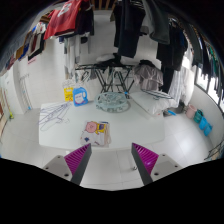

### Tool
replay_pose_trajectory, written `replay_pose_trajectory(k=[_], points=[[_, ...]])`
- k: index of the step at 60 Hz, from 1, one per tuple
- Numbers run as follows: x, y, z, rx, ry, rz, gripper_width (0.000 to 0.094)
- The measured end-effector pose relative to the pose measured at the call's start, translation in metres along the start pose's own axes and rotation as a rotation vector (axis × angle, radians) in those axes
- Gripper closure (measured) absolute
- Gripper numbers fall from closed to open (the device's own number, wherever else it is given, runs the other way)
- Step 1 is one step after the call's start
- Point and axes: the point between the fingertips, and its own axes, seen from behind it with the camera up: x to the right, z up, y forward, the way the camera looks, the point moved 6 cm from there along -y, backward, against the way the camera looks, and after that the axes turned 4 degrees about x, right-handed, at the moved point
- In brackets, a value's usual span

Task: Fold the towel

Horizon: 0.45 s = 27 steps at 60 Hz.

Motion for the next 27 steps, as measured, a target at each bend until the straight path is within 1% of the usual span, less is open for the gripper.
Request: replay_pose_trajectory(k=[11,18,22,27], points=[[0.03,-0.024,-0.012,0.018,-0.014,-0.063,0.0091],[0.034,-0.022,-0.018,0.026,-0.034,-0.062,0.0089],[0.041,-0.025,-0.013,0.033,-0.046,-0.064,0.0086],[0.045,-0.023,-0.012,0.036,-0.065,-0.083,0.0089]])
